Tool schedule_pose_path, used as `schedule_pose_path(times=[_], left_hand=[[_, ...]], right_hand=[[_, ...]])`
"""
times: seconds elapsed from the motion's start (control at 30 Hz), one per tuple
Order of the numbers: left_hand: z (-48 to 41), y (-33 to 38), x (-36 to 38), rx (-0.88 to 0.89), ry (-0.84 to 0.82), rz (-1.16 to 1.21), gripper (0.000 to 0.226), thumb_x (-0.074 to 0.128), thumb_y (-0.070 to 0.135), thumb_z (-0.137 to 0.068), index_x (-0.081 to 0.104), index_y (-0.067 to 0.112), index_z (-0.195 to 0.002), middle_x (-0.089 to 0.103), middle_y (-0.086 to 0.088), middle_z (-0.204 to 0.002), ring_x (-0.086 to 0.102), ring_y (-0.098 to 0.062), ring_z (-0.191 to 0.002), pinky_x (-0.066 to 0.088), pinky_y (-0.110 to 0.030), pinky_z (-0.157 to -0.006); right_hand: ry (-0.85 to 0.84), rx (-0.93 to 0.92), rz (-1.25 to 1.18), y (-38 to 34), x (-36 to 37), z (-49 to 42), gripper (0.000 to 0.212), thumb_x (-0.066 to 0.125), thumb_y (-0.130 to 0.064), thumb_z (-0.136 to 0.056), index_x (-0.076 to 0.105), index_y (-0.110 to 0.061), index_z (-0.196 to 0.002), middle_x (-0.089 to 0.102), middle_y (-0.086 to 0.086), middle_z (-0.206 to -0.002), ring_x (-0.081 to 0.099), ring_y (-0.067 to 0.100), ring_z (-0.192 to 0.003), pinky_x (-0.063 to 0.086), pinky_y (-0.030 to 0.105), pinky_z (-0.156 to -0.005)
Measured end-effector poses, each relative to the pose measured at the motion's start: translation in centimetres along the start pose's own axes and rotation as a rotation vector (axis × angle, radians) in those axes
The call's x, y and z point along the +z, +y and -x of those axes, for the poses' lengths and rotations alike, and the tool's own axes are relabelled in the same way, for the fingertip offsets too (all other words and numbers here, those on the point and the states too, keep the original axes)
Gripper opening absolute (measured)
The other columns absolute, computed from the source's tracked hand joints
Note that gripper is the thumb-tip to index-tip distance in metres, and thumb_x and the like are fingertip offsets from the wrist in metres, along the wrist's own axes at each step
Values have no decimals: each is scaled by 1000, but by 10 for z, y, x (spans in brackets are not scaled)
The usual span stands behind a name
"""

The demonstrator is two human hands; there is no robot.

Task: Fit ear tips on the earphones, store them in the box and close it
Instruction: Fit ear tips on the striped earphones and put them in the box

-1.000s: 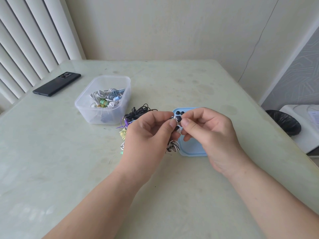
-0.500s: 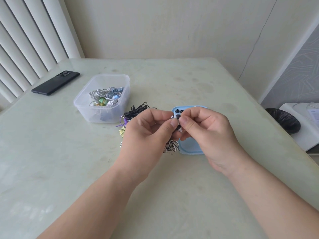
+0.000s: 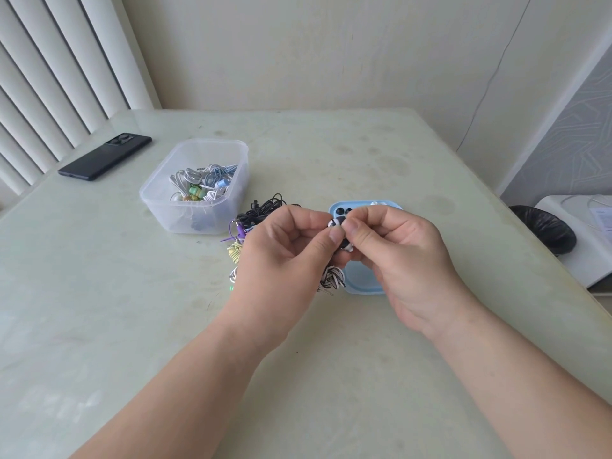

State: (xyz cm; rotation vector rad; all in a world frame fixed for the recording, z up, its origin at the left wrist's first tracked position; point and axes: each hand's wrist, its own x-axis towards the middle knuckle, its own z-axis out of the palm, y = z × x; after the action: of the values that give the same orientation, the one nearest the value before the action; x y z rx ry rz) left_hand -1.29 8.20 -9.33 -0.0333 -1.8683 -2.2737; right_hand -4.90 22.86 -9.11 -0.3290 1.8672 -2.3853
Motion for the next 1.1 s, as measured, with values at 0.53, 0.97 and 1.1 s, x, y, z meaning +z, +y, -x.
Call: schedule_pose_path(times=[0.53,0.97,1.1], left_hand=[[-1,-3,-2,-29,-2,27,5,70,2,-95,67,2,-99,78,-12,-87,74,-23,-72,62,-38,-76],[-3,-5,-2,-26,19,22,6,72,1,-93,68,6,-95,77,-11,-84,74,-23,-71,61,-34,-74],[-4,-5,-3,-43,47,34,5,72,2,-93,69,5,-96,78,-11,-86,74,-23,-71,61,-33,-73]], right_hand=[[25,-43,102,4,-6,-4,9,69,-2,-93,73,-8,-89,75,16,-89,69,25,-78,59,37,-79],[92,5,24,4,-4,-3,6,71,-1,-89,75,-3,-93,78,19,-91,73,28,-80,61,35,-78],[81,-15,77,3,-3,0,12,68,-3,-94,78,-4,-100,77,21,-93,76,34,-80,62,35,-80]])
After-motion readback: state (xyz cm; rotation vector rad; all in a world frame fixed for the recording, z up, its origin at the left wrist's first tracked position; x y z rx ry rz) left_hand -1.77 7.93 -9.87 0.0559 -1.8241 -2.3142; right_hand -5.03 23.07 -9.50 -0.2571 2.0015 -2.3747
